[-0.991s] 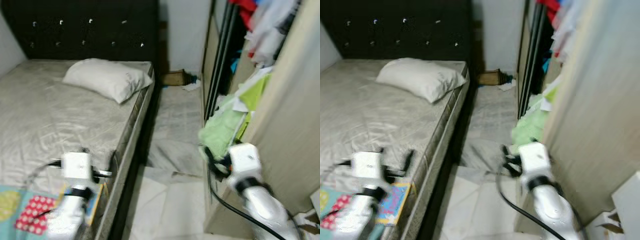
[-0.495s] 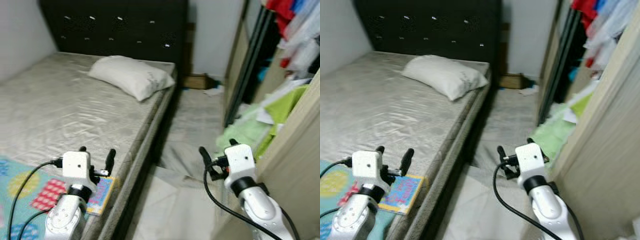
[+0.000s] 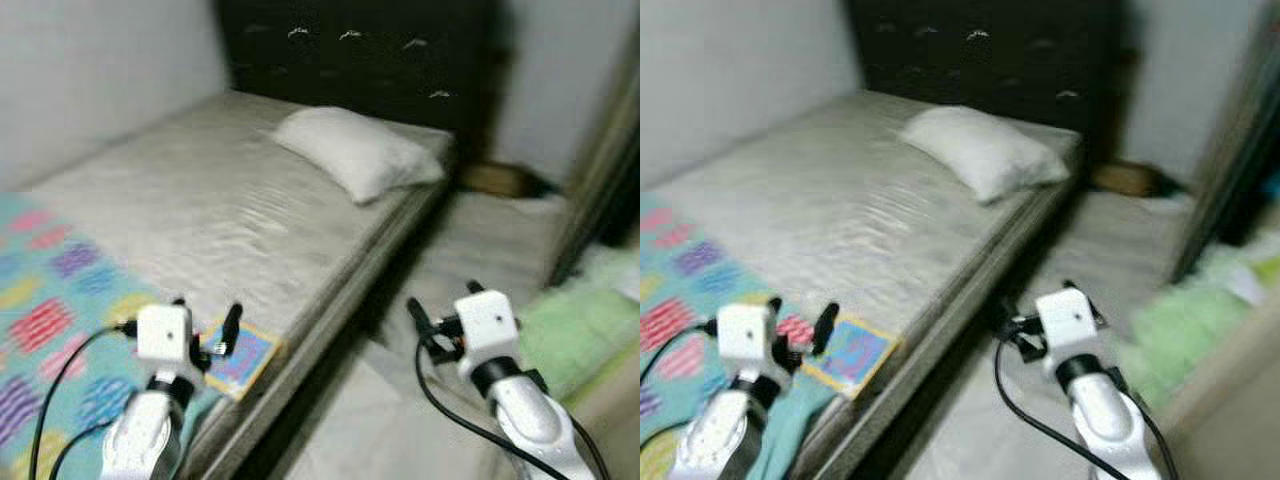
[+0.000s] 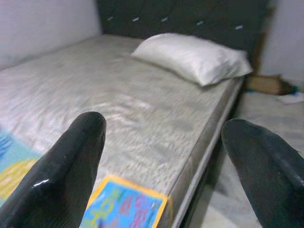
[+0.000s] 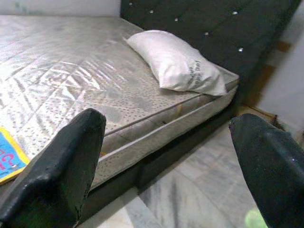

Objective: Clean up the room

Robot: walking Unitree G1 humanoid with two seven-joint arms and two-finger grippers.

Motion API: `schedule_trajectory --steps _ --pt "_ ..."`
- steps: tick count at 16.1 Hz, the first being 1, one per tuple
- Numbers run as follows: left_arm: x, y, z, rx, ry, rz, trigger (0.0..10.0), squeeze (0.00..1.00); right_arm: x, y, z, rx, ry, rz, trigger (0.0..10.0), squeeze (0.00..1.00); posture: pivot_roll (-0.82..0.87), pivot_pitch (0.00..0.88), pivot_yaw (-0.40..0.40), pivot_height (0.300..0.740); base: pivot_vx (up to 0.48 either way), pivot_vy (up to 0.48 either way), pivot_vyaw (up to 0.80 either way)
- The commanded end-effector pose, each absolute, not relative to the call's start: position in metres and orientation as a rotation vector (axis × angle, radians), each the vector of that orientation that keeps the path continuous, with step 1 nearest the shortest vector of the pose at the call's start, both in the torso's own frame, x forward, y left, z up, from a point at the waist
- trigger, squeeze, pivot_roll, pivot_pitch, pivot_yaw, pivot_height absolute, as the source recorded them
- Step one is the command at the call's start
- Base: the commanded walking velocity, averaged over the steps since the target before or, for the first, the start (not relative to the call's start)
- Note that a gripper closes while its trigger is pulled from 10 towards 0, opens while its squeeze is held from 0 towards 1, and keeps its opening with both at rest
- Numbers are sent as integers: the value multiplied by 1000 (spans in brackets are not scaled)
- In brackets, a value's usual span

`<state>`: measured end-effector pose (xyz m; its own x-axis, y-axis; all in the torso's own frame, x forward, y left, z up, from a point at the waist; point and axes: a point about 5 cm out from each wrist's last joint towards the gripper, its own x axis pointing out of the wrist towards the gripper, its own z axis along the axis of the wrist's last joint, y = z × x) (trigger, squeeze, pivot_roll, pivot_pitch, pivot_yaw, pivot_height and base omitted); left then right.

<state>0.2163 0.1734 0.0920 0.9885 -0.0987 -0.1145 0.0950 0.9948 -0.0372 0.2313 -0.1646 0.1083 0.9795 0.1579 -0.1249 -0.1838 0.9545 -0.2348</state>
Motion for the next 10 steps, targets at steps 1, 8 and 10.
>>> schedule_trajectory --steps 1,8,10 --pt "219 178 98 -15 92 -84 10000 0 233 -160 110 -240 95 186 10000 0 -122 0 28 740 0 0 581" --pt "220 174 100 -20 80 -114 10000 0 233 -160 110 -229 94 186 10000 0 -122 0 27 740 0 0 0" --pt "220 174 100 -24 81 -114 10000 0 233 -160 109 -230 96 187 10000 0 -122 0 27 740 0 0 0"
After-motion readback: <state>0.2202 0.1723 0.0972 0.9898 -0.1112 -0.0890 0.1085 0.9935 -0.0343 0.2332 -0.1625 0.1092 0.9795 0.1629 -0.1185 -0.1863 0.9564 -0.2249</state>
